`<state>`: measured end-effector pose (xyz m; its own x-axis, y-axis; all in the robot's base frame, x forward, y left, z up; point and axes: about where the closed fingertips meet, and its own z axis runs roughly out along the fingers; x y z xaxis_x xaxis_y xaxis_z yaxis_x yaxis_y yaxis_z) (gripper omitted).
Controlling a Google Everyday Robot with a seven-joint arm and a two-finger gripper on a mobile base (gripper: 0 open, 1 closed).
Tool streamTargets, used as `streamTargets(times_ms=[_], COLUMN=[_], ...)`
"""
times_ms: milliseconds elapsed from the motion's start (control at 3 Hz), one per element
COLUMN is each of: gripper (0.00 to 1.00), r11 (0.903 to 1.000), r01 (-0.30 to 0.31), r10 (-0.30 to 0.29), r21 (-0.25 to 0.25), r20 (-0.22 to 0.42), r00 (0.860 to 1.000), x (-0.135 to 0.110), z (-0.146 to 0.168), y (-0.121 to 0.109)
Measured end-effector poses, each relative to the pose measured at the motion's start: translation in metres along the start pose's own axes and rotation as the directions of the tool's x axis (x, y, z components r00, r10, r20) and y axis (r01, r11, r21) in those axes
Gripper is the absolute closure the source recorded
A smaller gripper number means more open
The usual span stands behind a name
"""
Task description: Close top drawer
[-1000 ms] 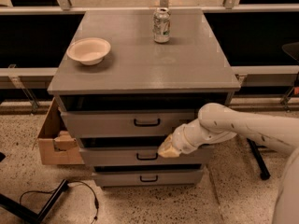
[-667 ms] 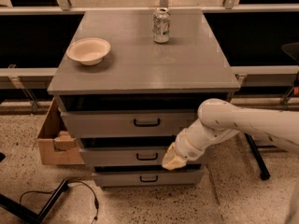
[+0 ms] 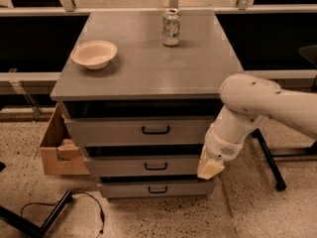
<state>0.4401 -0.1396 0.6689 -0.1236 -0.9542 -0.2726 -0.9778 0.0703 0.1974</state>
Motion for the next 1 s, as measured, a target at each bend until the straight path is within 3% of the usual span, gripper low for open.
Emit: streamTargets(times_ms=[333,667,1000], gripper=[1.00,1.00,1.00], r11=[0.9791,0.8787,0.6741], r01=[-0.158,-0.326,-0.486], r10=[0.170,0.365,0.527], r21=[0.128,0.349,0.557], r20=[-0.087,-0.052,0.099], r00=[0.982,0.930,0.844], x=[0.049,0.093,0.130], z=[-0.057,-0.108,-0.155], y=[-0.002,-0.012,-0.002])
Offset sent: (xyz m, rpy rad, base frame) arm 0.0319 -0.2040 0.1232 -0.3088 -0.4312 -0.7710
